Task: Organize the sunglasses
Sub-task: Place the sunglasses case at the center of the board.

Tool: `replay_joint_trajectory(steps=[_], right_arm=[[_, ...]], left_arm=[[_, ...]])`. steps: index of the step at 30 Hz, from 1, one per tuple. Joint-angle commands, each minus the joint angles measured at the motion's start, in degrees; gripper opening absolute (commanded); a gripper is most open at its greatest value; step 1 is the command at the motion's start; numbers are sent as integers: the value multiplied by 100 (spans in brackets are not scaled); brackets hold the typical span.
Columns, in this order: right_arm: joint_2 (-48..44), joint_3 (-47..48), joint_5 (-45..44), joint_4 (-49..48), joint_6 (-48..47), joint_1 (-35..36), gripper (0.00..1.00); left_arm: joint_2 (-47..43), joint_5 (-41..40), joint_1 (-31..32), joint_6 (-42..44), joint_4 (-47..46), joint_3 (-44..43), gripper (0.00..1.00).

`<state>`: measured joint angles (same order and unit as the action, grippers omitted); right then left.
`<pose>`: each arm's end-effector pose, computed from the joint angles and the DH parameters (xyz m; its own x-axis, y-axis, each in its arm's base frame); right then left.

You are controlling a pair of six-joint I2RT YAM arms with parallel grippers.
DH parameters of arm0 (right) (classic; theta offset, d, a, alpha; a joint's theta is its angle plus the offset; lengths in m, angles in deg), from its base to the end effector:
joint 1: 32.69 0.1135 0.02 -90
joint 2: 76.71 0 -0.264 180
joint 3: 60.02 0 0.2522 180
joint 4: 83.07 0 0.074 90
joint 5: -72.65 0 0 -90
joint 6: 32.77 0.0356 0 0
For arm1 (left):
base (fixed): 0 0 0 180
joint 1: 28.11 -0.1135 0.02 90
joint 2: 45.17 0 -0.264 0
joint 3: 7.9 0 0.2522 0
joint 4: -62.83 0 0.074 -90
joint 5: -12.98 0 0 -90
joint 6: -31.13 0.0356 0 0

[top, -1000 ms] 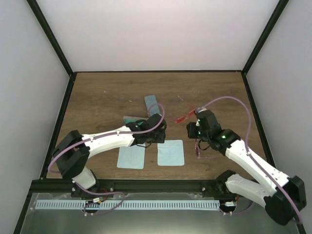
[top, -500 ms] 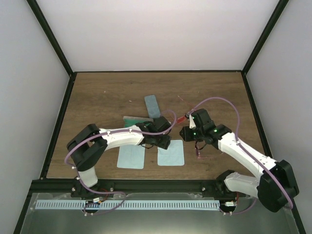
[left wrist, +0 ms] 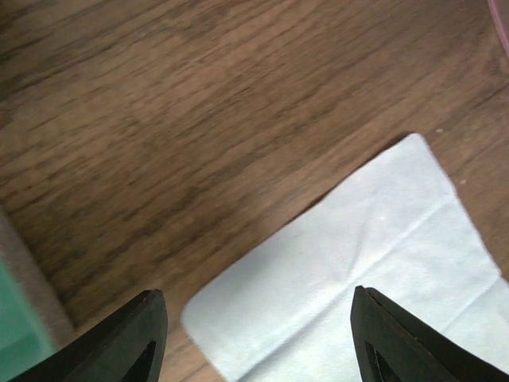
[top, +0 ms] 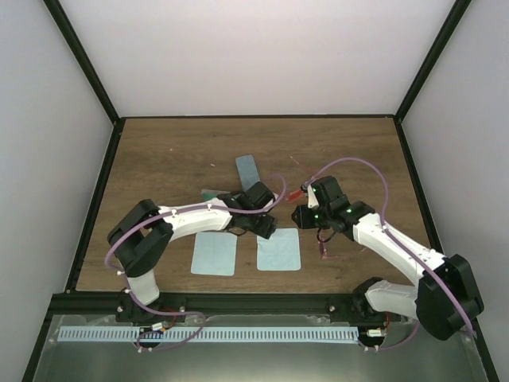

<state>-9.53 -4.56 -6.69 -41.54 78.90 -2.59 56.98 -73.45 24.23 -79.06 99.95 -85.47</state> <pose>0.1955 0.1209 0.2183 -0.8616 -0.0800 -0.5013 -0.2910 0.8869 0.3587 0.2163 -0.2838 0.1702 -0.7838 0.4518 -0.4260 0.5728 0.7910 -0.2151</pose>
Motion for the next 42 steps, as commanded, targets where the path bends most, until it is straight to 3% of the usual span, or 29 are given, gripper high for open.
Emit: replay_joint_trajectory(steps=[1, 12, 27, 36, 42], right_arm=[[48, 137, 48, -59, -99, -58, 30], [150, 252, 91, 0, -90, -84, 31], [251, 241, 77, -26, -113, -84, 31], [241, 172, 47, -23, -145, -84, 31], [220, 144, 1, -19, -168, -86, 31]], left_arm=[[-177, 166, -231, 382, 121, 105, 64], [76, 666, -332, 738, 182, 55, 37], [241, 227, -325, 884, 300, 299, 38], [348, 209, -321, 876, 284, 169, 34], [505, 273, -326, 886, 327, -46, 25]])
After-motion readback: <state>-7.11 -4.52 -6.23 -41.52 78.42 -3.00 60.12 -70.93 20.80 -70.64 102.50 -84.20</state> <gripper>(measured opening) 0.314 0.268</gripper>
